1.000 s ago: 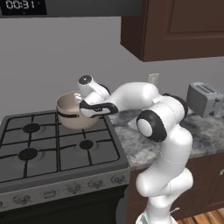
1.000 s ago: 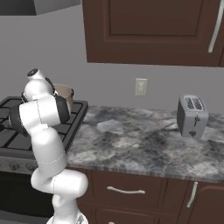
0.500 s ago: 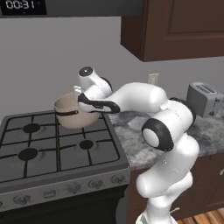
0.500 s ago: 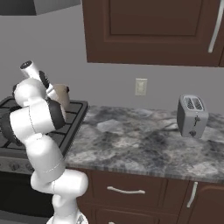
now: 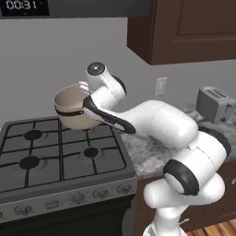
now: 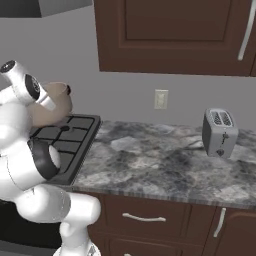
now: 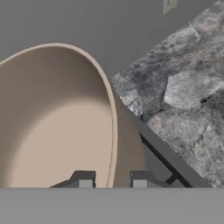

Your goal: Move the pot and pan from the stove into the sink.

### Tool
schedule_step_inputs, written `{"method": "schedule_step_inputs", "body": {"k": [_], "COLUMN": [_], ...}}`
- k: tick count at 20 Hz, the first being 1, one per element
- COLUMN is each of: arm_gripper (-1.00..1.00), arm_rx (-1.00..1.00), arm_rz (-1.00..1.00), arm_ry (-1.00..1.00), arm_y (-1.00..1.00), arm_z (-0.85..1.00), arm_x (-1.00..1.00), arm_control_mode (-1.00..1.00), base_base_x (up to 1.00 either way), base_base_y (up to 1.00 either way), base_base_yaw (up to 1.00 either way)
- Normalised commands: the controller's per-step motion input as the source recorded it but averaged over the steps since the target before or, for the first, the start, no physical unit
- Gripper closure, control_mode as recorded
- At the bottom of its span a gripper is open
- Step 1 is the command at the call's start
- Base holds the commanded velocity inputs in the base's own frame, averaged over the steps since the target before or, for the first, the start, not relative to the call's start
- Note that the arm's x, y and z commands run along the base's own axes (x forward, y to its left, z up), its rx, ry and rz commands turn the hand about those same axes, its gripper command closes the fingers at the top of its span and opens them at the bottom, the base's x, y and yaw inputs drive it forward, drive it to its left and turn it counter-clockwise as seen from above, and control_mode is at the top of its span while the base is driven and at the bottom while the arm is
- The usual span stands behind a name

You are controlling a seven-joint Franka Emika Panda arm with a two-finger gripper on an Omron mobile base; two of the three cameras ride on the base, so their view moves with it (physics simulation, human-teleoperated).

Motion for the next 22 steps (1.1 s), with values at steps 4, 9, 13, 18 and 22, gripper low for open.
{"method": "schedule_step_inputs", "body": {"k": [4,9,13,18,22], "arm_gripper": [1.00,1.00,1.00,1.00,1.00], "arm_rx": [0.03,0.04,0.03,0.02,0.03], "arm_rz": [0.06,0.10,0.13,0.13,0.11], "arm_ry": [-0.17,-0.15,-0.17,-0.17,-0.14], "arm_y": [-0.07,-0.11,-0.20,-0.21,-0.19], "arm_z": [0.62,0.56,0.44,0.42,0.44], "arm_x": [-0.91,-0.87,-0.79,-0.83,-0.90], "arm_control_mode": [-1.00,-1.00,-1.00,-1.00,-1.00], "base_base_x": [0.00,0.00,0.00,0.00,0.00], "base_base_y": [0.00,0.00,0.00,0.00,0.00], "base_base_yaw": [0.00,0.00,0.00,0.00,0.00]}}
